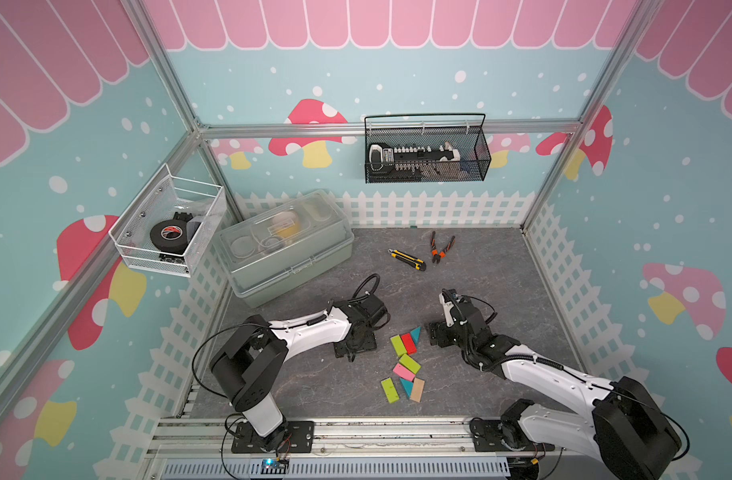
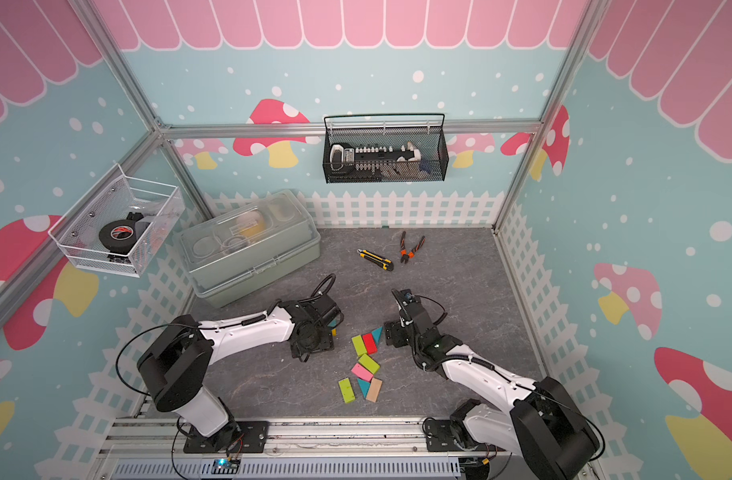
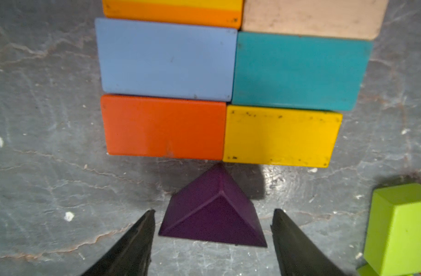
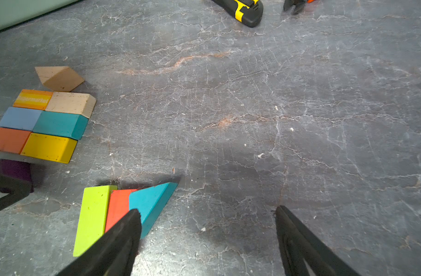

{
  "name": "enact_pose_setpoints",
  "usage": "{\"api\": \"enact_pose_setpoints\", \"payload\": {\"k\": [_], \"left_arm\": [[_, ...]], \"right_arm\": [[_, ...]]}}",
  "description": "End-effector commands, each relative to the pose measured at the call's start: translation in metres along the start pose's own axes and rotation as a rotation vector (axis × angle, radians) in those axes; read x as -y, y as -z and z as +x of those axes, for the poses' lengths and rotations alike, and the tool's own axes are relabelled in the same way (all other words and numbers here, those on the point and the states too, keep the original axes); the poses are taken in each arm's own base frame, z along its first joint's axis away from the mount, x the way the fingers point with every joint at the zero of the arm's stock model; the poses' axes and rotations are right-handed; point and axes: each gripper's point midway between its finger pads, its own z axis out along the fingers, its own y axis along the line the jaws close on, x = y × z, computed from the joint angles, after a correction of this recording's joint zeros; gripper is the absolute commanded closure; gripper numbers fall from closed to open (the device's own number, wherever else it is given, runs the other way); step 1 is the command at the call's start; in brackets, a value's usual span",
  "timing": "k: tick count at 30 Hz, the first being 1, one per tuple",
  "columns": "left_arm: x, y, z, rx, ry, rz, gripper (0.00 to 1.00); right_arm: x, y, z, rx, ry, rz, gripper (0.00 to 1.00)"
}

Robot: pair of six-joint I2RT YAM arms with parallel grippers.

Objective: Assemble a piece of candy with building blocks
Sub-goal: Assemble the building block at the center of the board, then pick up the building block from the center of the board.

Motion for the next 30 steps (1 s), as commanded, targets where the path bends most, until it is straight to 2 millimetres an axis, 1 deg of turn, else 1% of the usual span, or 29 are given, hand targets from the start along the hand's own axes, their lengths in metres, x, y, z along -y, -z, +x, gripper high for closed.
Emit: {"api": "enact_pose_setpoints", "payload": {"k": [1,5,8,11,15,17,19,22,24,27,30], "left_arm": [[-0.003,0.018,-0.003,0.036,-0.008,0.035,0.21],[-0.013,0.041,-0.003,0.076,-0.023,0.067,0.2],[-0.025,0.063,-0.003,0.128,-0.041,0.084,0.2],[-0.04,0.085,-0.005,0.195,-0.065,0.118,0.22],[-0.056,0.117,-0.009,0.318,-0.129,0.194,0.25],[-0.065,0.132,-0.011,0.391,-0.167,0.213,0.26],[-0.077,0.145,-0.016,0.463,-0.161,0.218,0.27],[-0.072,0.16,-0.019,0.52,-0.174,0.295,0.27],[-0.074,0.169,-0.024,0.548,-0.187,0.285,0.27],[-0.073,0.176,-0.028,0.557,-0.218,0.265,0.27],[-0.072,0.175,-0.027,0.545,-0.24,0.255,0.27]], "right_arm": [[0.006,-0.001,0.005,-0.006,-0.01,0.024,0.12],[0.007,0.0,0.004,-0.005,-0.004,0.026,0.12],[0.007,0.003,0.002,-0.004,0.001,0.03,0.12],[0.004,0.011,-0.001,-0.027,0.01,0.019,0.12],[-0.011,0.03,-0.009,-0.073,0.009,-0.06,0.14],[-0.018,0.04,-0.01,-0.118,0.0,-0.087,0.2],[-0.026,0.054,-0.01,-0.181,-0.021,-0.12,0.23],[-0.044,0.065,-0.008,-0.242,-0.033,-0.178,0.26],[-0.059,0.064,-0.006,-0.282,-0.019,-0.211,0.27],[-0.068,0.052,-0.002,-0.34,0.01,-0.141,0.27],[-0.094,0.04,0.006,-0.398,0.064,-0.139,0.33]]}}
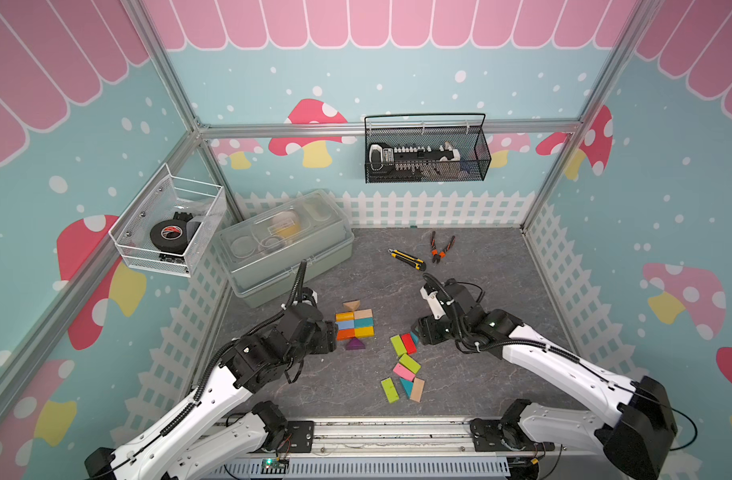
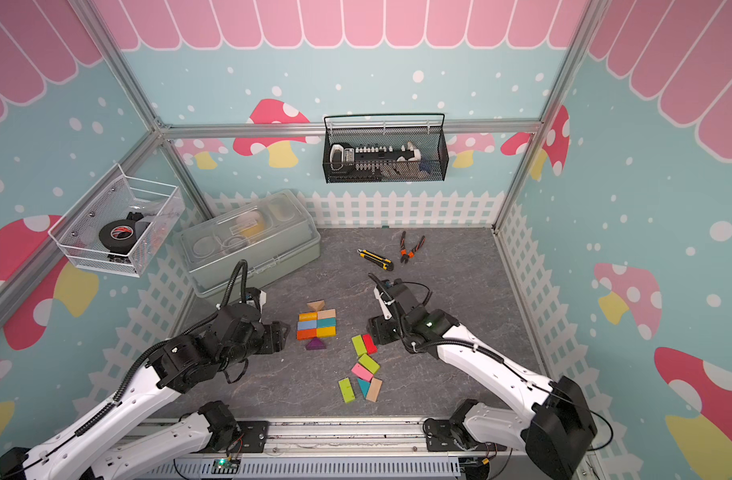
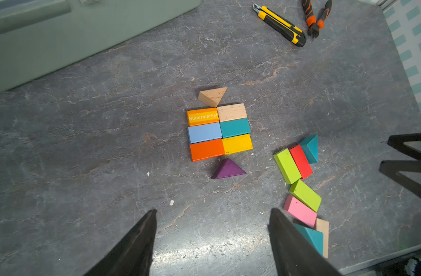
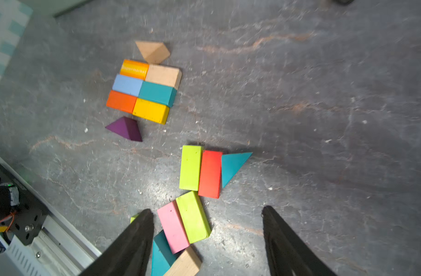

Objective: Assemble a piece of candy with building blocks
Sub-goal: Pick up the building block from the center of the board.

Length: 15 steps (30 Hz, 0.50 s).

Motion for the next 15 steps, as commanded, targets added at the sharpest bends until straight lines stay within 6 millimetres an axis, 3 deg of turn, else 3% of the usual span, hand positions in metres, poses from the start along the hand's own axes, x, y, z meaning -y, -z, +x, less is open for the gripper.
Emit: {"api": "enact_pose_setpoints", "payload": {"k": [1,5,9,15], "left_arm": [[-0.003,0.004,-0.006,0.011,-0.05,-0.016,0.27],[0.0,0.003,-0.004,0.0,-0.05,-0.003,0.27],[-0.001,0.004,-0.003,0.003,-0.043,0.001,0.27],[-0.002,0.007,-0.003,0.016,-0.036,0.006,0.27]], "right_arm": [[-0.01,-0.016,0.017,-0.112,-0.007,0.047,0.36],[-0.015,-0.044,0.024,-0.183,-0.013,0.064,0.52],[-0.003,-0.07,0.033,-0.242,0.006,0.143,0.64],[0.018,-0.084,0.037,-0.28,0.035,0.259,0.67]]}}
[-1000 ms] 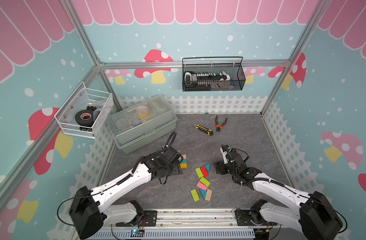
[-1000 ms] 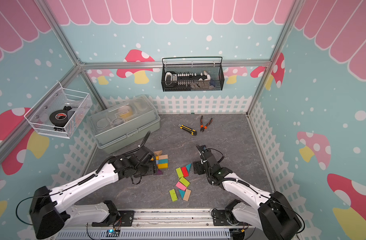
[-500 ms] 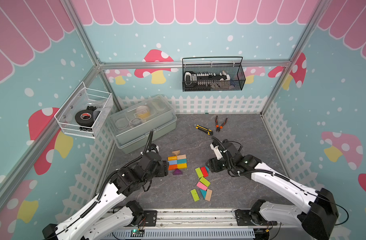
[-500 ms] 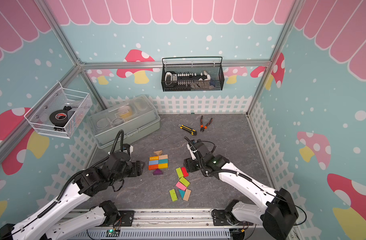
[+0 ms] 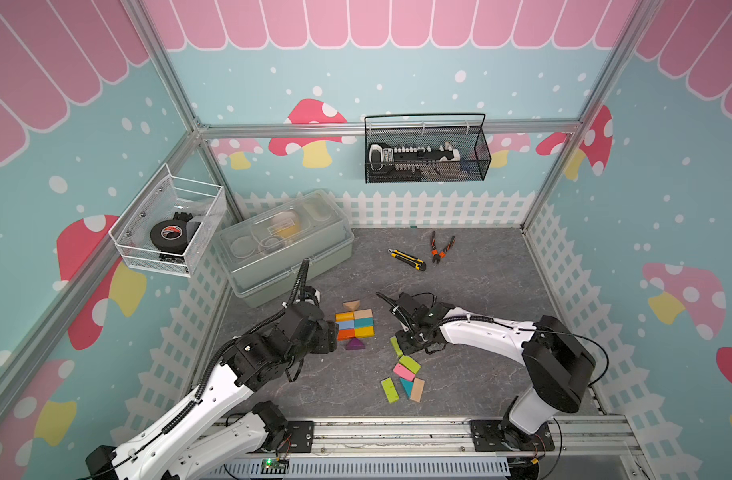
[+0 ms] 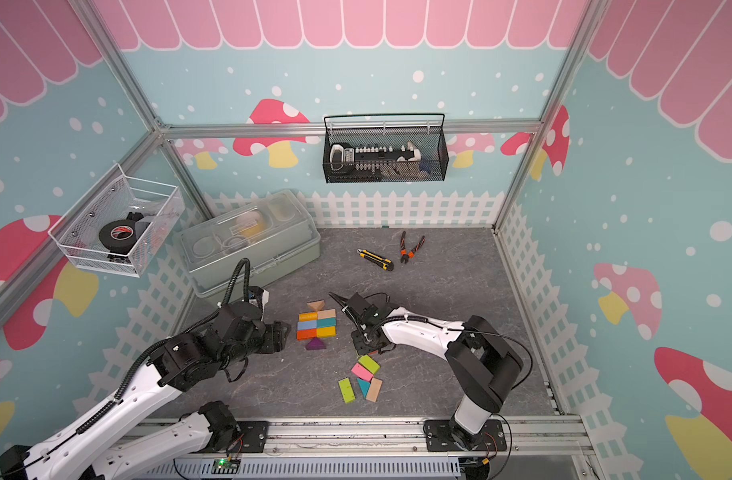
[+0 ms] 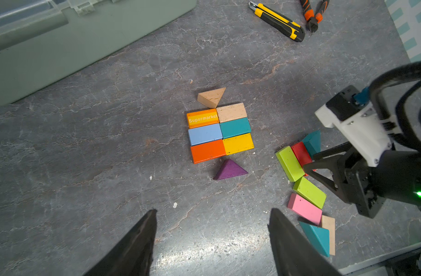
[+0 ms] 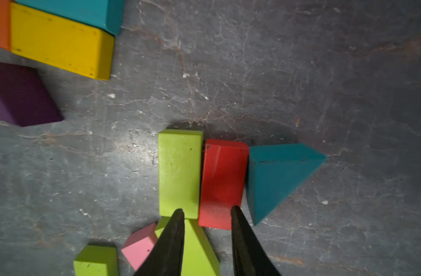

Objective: Assemble a piece of candy with building blocks
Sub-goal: Pick up the building block from the center of the board.

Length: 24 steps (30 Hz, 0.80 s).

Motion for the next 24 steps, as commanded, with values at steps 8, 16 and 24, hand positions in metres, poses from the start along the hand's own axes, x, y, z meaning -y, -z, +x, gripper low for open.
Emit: {"api": "enact_pose_setpoints", "payload": {"k": [8,16,24], "left_arm": [[-0.003,0.002,-0.001,0.001,-0.009,-0.008,0.27],[-0.004,0.0,0.0,-0.002,-0.007,-0.018,0.27],[-0.005,-0.001,0.0,-0.005,-0.006,-0.025,0.27]], "right_arm": [[0.018,-0.014,-0.001,-0.04,0.014,0.095,0.56],[0.018,-0.029,0.003,-0.083,0.032,0.061,0.53],[0.024,-0.025,-0.002,-0.063,0.016,0.057,0.56]]}}
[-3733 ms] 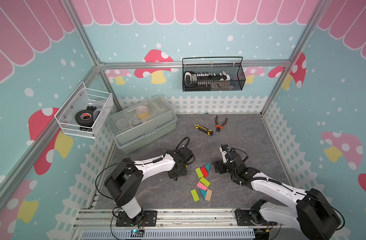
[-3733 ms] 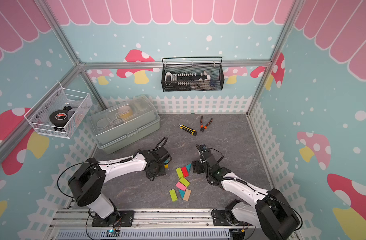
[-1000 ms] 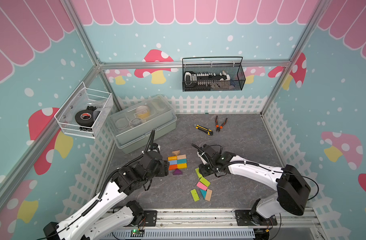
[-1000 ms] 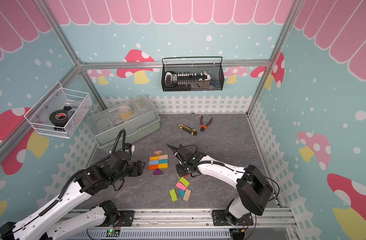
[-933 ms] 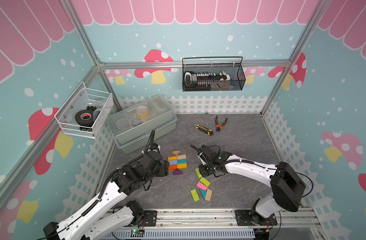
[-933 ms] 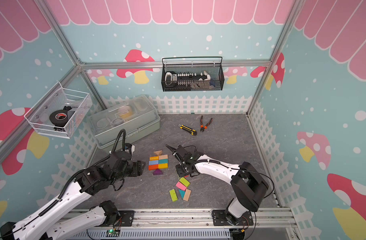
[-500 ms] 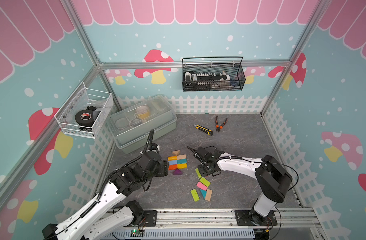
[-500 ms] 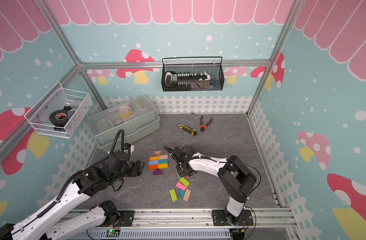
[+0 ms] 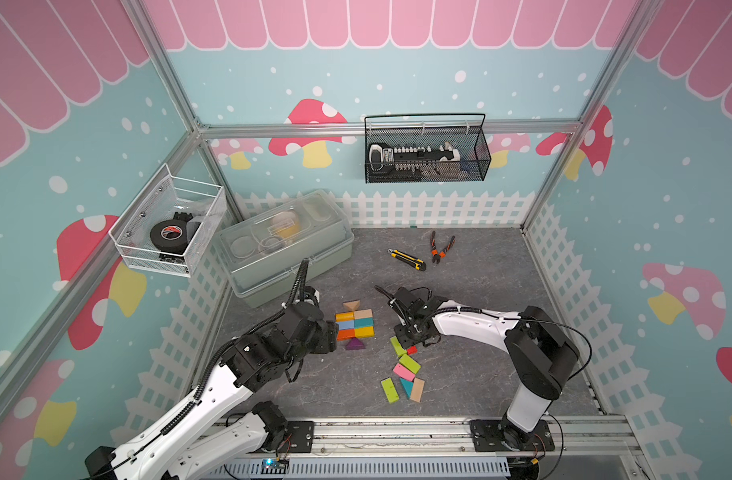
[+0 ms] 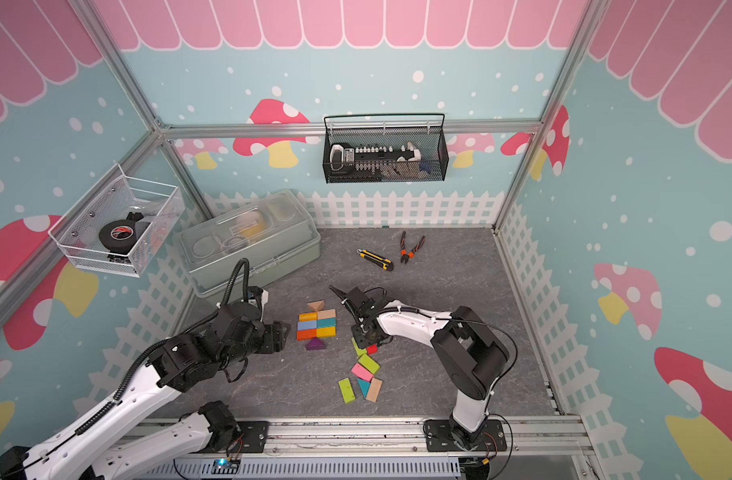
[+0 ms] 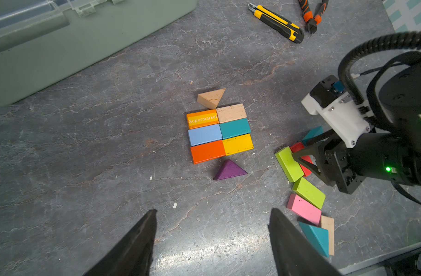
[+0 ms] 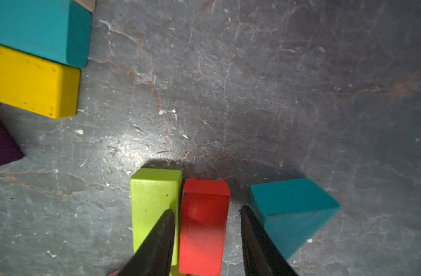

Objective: Assemble a piece of candy with building blocks
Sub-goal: Pick up the building block from the center of the board.

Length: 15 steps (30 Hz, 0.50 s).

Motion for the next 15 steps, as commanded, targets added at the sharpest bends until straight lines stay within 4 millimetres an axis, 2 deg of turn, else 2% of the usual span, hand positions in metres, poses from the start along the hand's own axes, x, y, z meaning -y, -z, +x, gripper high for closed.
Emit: {"api": "enact_pose_setpoints", "payload": {"k": [1,11,15], "left_arm": [[-0.005,0.0,0.0,-0.004,-0.006,-0.023,0.27],[-0.005,-0.001,0.001,-0.005,-0.006,-0.026,0.27],[-0.005,-0.001,0.001,-0.005,-0.006,-0.027,0.27]], "right_arm": [[0.013,-0.008,0.018,-0.06,-0.001,0.039,0.57],[0.018,-0.006,0.028,-0.063,-0.016,0.029,0.57],[0.016,-0.013,0.031,-0.086,-0.014,0.02,0.56]]}}
